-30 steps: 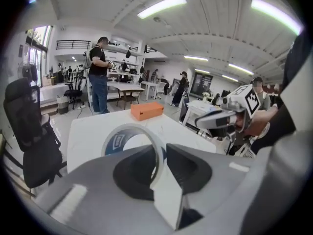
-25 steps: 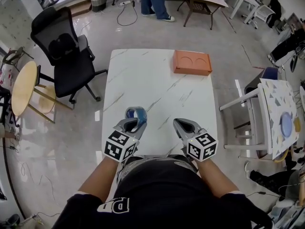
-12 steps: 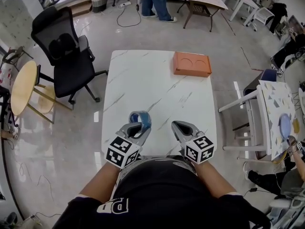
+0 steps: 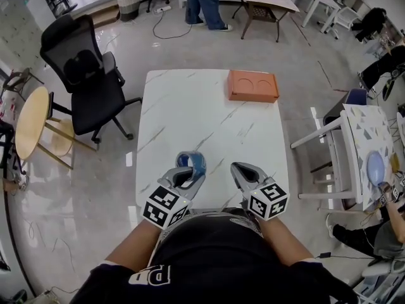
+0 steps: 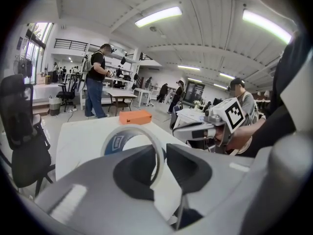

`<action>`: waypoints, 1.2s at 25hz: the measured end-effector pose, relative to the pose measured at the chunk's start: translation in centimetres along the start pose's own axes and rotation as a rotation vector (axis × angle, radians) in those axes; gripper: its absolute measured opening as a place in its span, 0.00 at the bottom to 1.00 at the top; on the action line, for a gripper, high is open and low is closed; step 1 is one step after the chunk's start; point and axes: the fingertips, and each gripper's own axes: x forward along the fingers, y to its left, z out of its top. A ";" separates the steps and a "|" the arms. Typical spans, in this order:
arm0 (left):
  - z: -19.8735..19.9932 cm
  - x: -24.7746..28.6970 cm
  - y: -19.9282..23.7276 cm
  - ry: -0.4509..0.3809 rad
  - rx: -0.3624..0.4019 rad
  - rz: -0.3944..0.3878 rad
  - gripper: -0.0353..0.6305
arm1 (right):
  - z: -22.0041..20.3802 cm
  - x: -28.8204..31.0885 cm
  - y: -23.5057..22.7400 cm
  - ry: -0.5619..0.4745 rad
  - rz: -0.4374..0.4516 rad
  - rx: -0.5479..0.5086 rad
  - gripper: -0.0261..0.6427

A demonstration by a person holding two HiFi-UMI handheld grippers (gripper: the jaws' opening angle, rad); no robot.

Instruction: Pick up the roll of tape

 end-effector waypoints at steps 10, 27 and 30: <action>0.3 0.0 -0.5 0.010 0.042 -0.007 0.25 | -0.5 -0.3 -0.3 0.003 -0.016 0.020 0.04; 0.3 0.0 -0.3 0.027 0.084 -0.001 0.25 | -0.3 0.2 0.3 0.017 0.000 -0.005 0.04; 0.3 0.1 -0.4 0.027 0.090 -0.001 0.25 | -0.4 0.1 0.2 0.019 0.000 -0.007 0.04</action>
